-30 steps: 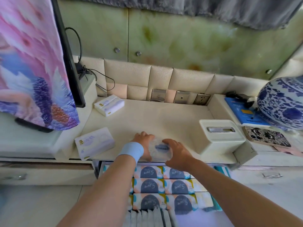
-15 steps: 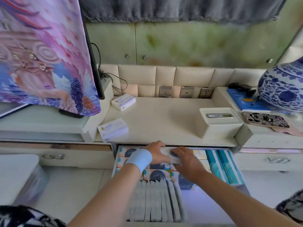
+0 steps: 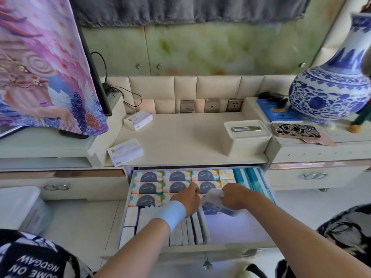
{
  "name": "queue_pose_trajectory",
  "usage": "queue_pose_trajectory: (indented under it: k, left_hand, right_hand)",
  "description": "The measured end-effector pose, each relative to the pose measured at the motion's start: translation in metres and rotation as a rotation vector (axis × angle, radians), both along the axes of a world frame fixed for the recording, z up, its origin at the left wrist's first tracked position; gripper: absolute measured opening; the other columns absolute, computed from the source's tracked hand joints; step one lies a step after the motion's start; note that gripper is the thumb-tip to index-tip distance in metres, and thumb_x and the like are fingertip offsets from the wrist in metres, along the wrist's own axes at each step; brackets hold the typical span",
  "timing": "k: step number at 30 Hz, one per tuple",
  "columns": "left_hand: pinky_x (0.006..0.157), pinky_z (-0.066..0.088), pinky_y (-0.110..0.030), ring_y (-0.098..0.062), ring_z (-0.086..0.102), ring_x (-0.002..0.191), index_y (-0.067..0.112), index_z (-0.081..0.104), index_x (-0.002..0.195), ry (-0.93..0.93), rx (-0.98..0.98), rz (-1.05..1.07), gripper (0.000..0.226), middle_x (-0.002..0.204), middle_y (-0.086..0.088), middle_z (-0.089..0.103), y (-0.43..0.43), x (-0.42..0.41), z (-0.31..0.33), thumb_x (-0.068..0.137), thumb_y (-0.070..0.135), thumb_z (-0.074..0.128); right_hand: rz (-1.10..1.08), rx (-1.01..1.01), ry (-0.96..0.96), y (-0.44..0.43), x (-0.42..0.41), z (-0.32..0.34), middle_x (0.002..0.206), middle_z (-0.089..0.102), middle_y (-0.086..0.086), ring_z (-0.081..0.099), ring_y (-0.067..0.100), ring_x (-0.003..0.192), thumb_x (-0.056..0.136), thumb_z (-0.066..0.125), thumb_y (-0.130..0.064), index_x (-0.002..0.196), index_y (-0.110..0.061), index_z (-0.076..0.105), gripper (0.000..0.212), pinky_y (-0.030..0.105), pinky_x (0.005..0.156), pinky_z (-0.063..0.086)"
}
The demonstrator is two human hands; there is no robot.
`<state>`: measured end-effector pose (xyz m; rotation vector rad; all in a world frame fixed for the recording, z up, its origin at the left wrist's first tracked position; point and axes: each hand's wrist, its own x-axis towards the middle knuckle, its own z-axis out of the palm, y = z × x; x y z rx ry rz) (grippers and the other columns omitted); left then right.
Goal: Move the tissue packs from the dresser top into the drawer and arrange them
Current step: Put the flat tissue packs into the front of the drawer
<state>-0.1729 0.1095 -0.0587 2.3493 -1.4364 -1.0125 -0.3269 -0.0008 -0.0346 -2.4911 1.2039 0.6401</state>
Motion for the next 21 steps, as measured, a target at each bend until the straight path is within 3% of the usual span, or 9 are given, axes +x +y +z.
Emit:
queue_pose_trajectory:
  k: [2,5,8,11,13,17,19,21]
  left_hand:
    - [0.085,0.049,-0.038,-0.029,0.059,0.1,0.029,0.046,0.119,-0.103,0.03,-0.169,0.023,0.118,-0.004,0.057,0.004,-0.01,-0.006,0.096,0.031,0.041]
    - [0.106,0.04,-0.043,-0.032,0.044,0.13,0.035,0.045,0.141,-0.232,0.111,-0.453,0.044,0.144,-0.007,0.043,0.009,-0.019,-0.014,0.097,0.041,0.045]
    - [0.107,0.035,-0.048,-0.035,0.033,0.133,0.025,0.055,0.136,-0.413,0.174,-0.628,0.044,0.142,-0.008,0.046,0.013,-0.016,-0.02,0.101,0.041,0.035]
    - [0.105,0.033,-0.044,-0.031,0.034,0.129,0.022,0.056,0.135,-0.483,0.149,-0.599,0.048,0.139,-0.008,0.047,0.015,-0.01,-0.019,0.101,0.047,0.034]
    - [0.103,0.033,-0.043,-0.03,0.035,0.128,0.021,0.056,0.132,-0.483,0.117,-0.619,0.046,0.137,-0.009,0.047,0.013,-0.007,-0.019,0.099,0.048,0.039]
    - [0.102,0.035,-0.04,-0.026,0.036,0.128,0.023,0.057,0.122,-0.406,-0.018,-0.518,0.034,0.134,-0.004,0.047,0.015,0.0,-0.026,0.093,0.04,0.055]
    - [0.105,0.033,-0.037,-0.022,0.033,0.132,0.024,0.05,0.13,-0.396,-0.095,-0.47,0.044,0.14,0.0,0.042,0.017,0.005,-0.032,0.091,0.041,0.059]
    - [0.11,0.029,-0.037,-0.02,0.029,0.136,0.026,0.043,0.139,-0.393,-0.123,-0.455,0.058,0.146,0.003,0.036,0.018,0.008,-0.036,0.088,0.047,0.062]
  right_hand:
    - [-0.041,0.035,0.088,0.003,-0.008,-0.008,0.12,0.063,0.009,0.059,0.022,0.102,0.097,0.049,-0.026,0.123,-0.009,0.057,0.032,0.03,0.088,0.048]
    - [-0.052,0.075,0.194,0.013,-0.012,-0.021,0.13,0.059,0.01,0.058,0.026,0.116,0.097,0.05,-0.027,0.13,-0.009,0.054,0.038,0.035,0.098,0.047]
    - [-0.041,0.115,0.211,0.028,-0.004,-0.035,0.137,0.056,0.012,0.055,0.028,0.124,0.099,0.045,-0.023,0.134,-0.008,0.053,0.039,0.037,0.102,0.045]
    - [-0.121,0.173,0.144,0.037,0.009,-0.048,0.139,0.054,0.016,0.053,0.031,0.125,0.101,0.042,-0.019,0.135,-0.003,0.051,0.039,0.037,0.099,0.046]
    - [-0.253,0.26,0.075,0.044,0.016,-0.051,0.134,0.057,0.016,0.056,0.032,0.122,0.101,0.044,-0.016,0.135,-0.002,0.05,0.037,0.037,0.089,0.05]
    - [-0.676,0.895,-0.211,0.062,0.017,-0.053,0.102,0.064,0.011,0.066,0.027,0.091,0.102,0.04,-0.015,0.116,-0.007,0.056,0.023,0.038,0.068,0.058]
    - [-0.717,0.944,-0.216,0.059,0.016,-0.051,0.102,0.065,0.013,0.067,0.028,0.086,0.1,0.033,-0.015,0.11,-0.007,0.057,0.027,0.041,0.071,0.059]
    - [-0.732,0.859,-0.193,0.051,0.017,-0.055,0.109,0.065,0.015,0.071,0.033,0.085,0.098,0.03,-0.015,0.121,-0.003,0.054,0.035,0.044,0.072,0.062]
